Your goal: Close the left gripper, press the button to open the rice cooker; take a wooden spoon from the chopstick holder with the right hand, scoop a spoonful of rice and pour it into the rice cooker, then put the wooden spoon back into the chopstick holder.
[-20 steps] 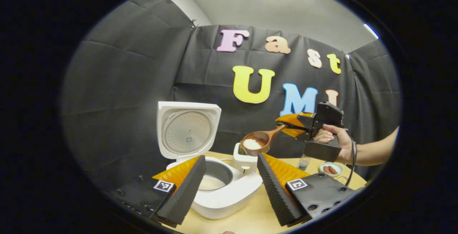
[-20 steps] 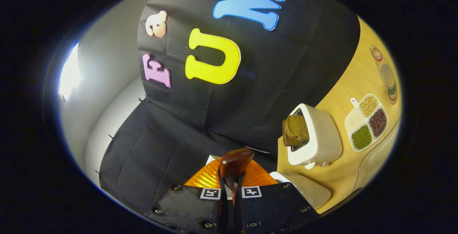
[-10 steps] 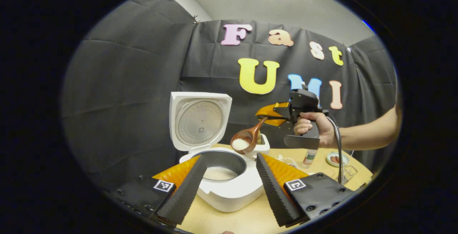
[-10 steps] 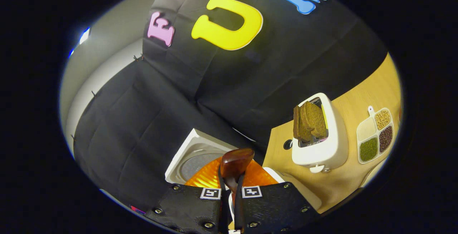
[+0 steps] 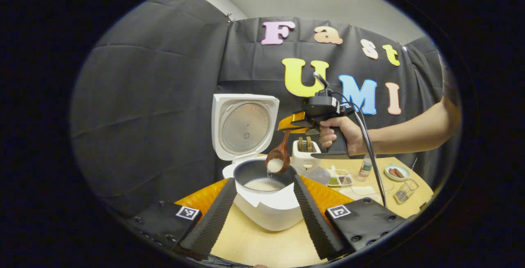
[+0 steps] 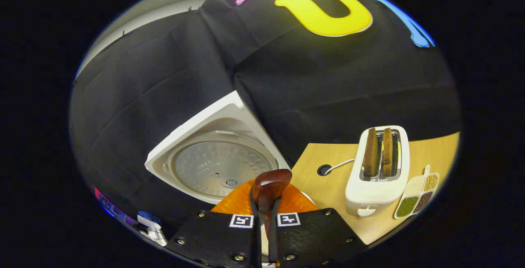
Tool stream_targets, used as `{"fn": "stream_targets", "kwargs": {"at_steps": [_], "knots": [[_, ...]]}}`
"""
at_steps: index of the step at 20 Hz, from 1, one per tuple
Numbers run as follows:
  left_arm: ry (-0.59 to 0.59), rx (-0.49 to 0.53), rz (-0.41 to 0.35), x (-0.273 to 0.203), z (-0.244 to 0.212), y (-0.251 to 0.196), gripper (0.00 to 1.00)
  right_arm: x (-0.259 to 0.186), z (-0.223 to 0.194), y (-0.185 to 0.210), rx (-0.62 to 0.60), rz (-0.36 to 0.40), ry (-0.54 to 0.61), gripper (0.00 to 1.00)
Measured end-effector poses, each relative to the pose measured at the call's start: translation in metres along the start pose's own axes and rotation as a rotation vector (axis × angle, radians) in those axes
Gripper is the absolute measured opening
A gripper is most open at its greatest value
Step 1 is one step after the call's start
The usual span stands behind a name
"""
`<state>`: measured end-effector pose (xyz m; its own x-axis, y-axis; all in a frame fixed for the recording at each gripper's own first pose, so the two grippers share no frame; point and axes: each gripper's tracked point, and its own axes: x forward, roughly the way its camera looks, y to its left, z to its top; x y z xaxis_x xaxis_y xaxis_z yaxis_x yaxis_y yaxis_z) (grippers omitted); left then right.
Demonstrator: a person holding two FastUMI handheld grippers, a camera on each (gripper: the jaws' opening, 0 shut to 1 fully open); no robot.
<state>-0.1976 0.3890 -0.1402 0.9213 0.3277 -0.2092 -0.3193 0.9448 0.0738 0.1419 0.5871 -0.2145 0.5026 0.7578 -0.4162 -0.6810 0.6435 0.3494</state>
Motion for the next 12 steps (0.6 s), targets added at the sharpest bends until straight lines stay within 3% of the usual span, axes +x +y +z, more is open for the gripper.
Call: {"fn": "stream_targets", "kwargs": {"at_steps": [6, 9, 12], "knots": [[0.010, -0.013, 0.051, -0.012, -0.006, 0.017, 0.97, 0.021, -0.019, 0.032, -0.323, 0.005, 0.063, 0.07], [0.020, -0.009, 0.065, -0.012, -0.009, 0.020, 0.96, 0.020, -0.028, 0.048, -0.540, 0.029, 0.087, 0.07], [0.013, 0.006, 0.053, -0.022, -0.013, 0.016, 0.97, 0.016, -0.033, 0.064, -0.691, 0.056, 0.049, 0.07]]}}
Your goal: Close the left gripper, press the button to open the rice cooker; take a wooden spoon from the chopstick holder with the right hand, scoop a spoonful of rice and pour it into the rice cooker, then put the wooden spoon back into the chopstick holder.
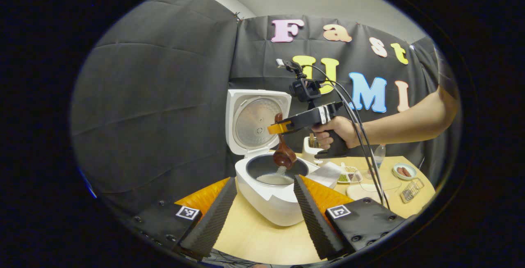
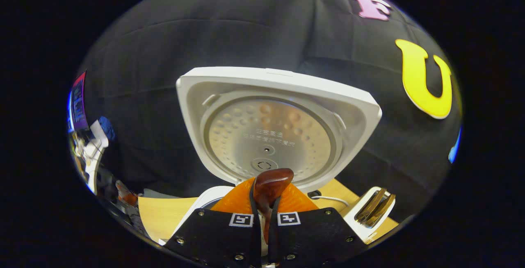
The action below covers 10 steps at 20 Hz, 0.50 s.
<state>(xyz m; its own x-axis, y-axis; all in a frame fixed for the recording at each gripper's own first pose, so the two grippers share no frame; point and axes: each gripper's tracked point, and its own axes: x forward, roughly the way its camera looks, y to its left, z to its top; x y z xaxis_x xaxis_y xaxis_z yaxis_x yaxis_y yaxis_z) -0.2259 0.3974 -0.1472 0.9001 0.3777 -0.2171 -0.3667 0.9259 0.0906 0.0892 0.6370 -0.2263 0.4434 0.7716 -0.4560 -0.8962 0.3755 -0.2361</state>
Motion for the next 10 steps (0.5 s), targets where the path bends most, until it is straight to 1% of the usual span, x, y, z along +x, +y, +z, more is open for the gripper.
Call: {"fn": "stream_targets", "kwargs": {"at_steps": [1, 3, 6, 9, 10], "knots": [[0.000, 0.006, -0.003, -0.001, 0.003, 0.000, 0.97, -0.006, 0.004, 0.000, 0.006, 0.007, -0.010, 0.07], [-0.006, 0.008, -0.016, -0.003, 0.004, -0.005, 0.96, -0.018, 0.017, -0.008, 0.105, 0.012, -0.058, 0.07], [-0.022, 0.002, -0.036, -0.001, 0.012, -0.017, 0.98, -0.044, 0.032, -0.036, 0.322, -0.027, -0.134, 0.07], [-0.039, -0.015, -0.073, 0.005, 0.023, -0.035, 0.97, -0.082, 0.037, -0.068, 0.593, -0.026, -0.196, 0.07], [-0.045, -0.016, -0.085, 0.006, 0.026, -0.044, 0.97, -0.095, 0.035, -0.079, 0.666, -0.036, -0.212, 0.07]]}}
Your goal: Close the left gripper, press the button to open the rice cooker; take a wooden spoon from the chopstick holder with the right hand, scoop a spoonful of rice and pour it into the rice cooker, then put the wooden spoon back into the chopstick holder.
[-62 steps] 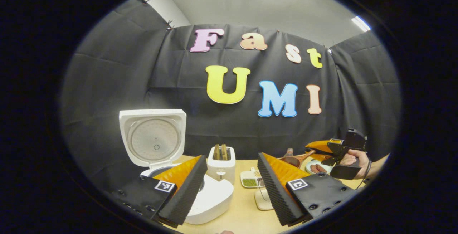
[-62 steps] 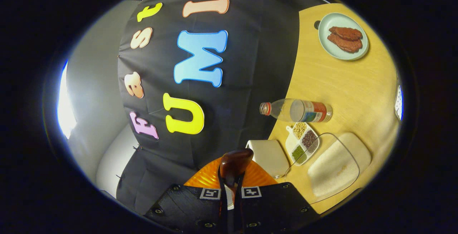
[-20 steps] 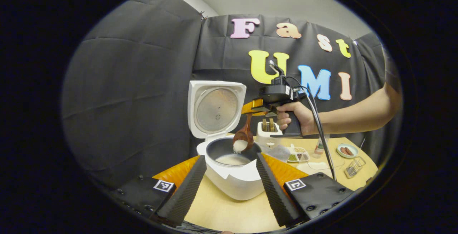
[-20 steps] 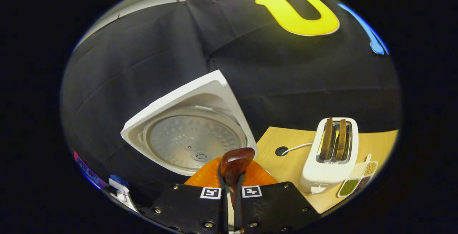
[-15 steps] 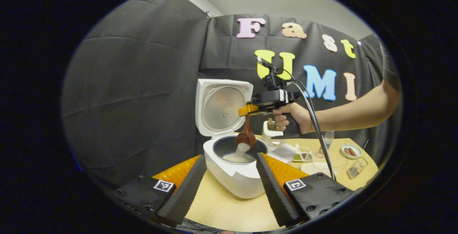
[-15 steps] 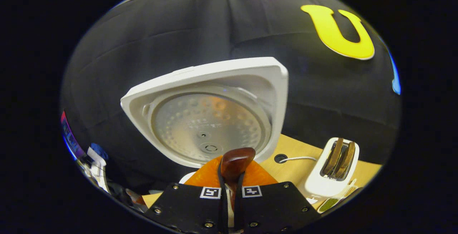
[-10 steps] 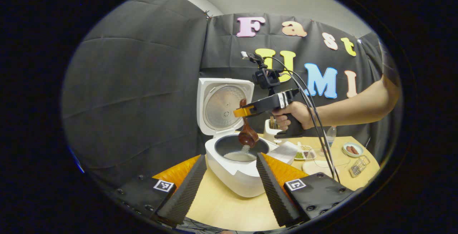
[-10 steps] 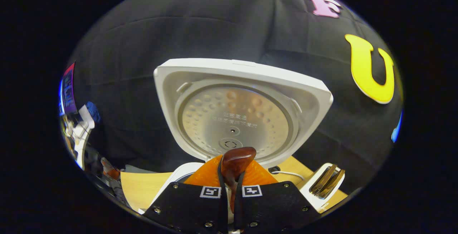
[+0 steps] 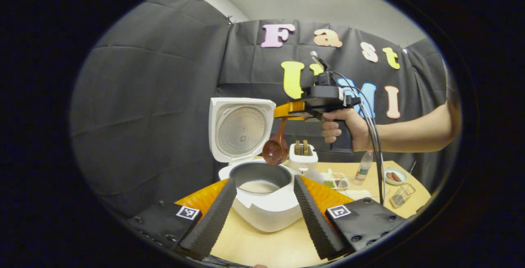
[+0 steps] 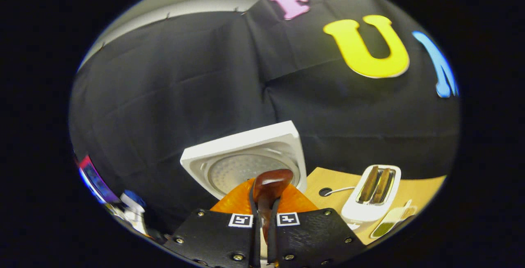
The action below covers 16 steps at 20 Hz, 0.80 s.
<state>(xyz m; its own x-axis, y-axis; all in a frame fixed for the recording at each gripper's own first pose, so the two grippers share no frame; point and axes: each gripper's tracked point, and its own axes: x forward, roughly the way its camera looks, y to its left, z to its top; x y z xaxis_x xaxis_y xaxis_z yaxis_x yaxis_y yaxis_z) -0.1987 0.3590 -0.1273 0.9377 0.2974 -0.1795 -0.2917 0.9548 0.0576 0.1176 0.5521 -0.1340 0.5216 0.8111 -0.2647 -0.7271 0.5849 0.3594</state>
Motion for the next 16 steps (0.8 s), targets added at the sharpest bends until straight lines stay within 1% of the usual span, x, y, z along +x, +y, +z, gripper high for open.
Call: {"fn": "stream_targets", "kwargs": {"at_steps": [1, 4, 6, 7, 8, 9, 11, 13, 15, 16], "knots": [[-0.006, 0.002, -0.016, 0.002, 0.003, -0.008, 0.96, -0.011, 0.003, -0.009, 0.055, -0.009, -0.018, 0.07], [-0.014, 0.002, -0.070, 0.010, 0.009, -0.031, 0.97, -0.065, 0.017, -0.032, 0.177, -0.037, -0.069, 0.07], [-0.018, -0.043, -0.101, 0.015, 0.010, -0.047, 0.99, -0.103, 0.025, -0.052, 0.254, -0.062, -0.108, 0.07], [-0.022, -0.070, -0.113, 0.019, 0.012, -0.054, 0.97, -0.122, 0.028, -0.060, 0.281, -0.078, -0.132, 0.07], [-0.021, -0.094, -0.127, 0.022, 0.012, -0.063, 0.96, -0.141, 0.031, -0.072, 0.295, -0.098, -0.153, 0.07], [-0.020, -0.113, -0.140, 0.025, 0.014, -0.071, 0.99, -0.161, 0.033, -0.083, 0.308, -0.123, -0.172, 0.07], [-0.025, -0.138, -0.169, 0.032, 0.019, -0.089, 0.97, -0.204, 0.038, -0.106, 0.336, -0.162, -0.213, 0.07], [-0.025, -0.139, -0.195, 0.039, 0.024, -0.107, 0.98, -0.246, 0.039, -0.127, 0.357, -0.209, -0.256, 0.07], [-0.032, -0.132, -0.222, 0.043, 0.033, -0.130, 0.96, -0.284, 0.040, -0.148, 0.367, -0.258, -0.292, 0.07], [-0.034, -0.125, -0.236, 0.043, 0.035, -0.142, 0.97, -0.304, 0.040, -0.158, 0.370, -0.279, -0.307, 0.07]]}}
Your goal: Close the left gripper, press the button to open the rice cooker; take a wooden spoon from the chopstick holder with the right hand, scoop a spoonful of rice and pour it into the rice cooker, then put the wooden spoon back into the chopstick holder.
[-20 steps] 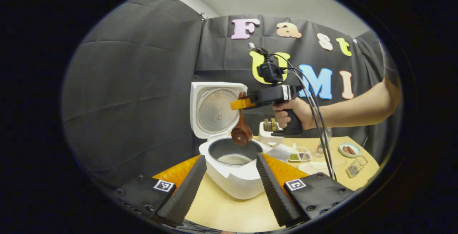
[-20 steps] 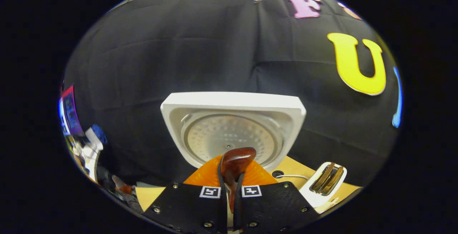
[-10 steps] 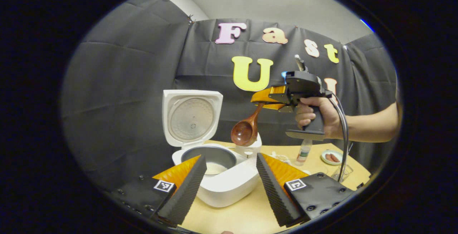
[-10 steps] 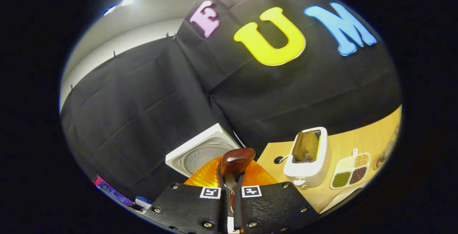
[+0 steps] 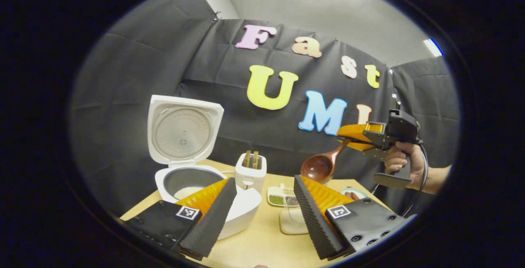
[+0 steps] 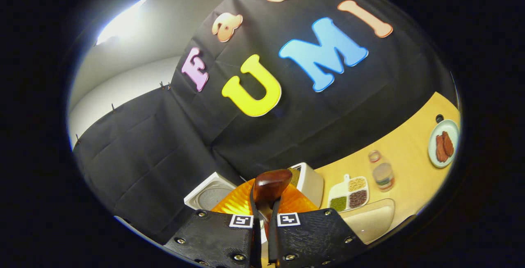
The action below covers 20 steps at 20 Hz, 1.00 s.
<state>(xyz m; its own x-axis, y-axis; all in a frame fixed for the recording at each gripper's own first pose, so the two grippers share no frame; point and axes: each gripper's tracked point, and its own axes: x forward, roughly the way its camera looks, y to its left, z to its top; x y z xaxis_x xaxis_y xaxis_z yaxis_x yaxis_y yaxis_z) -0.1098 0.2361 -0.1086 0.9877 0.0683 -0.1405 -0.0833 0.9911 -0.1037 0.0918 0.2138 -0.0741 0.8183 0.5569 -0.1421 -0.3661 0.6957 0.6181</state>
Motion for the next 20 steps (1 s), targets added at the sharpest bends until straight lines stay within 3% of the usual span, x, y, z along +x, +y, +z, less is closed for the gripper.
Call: {"fn": "stream_targets", "kwargs": {"at_steps": [9, 20], "knots": [[-0.009, 0.114, -0.102, 0.027, 0.011, -0.098, 0.97, -0.092, 0.056, -0.100, 0.028, -0.143, -0.098, 0.07], [-0.056, 0.195, -0.085, 0.035, 0.050, -0.159, 0.97, -0.160, 0.072, -0.205, -0.038, -0.351, -0.105, 0.07]]}}
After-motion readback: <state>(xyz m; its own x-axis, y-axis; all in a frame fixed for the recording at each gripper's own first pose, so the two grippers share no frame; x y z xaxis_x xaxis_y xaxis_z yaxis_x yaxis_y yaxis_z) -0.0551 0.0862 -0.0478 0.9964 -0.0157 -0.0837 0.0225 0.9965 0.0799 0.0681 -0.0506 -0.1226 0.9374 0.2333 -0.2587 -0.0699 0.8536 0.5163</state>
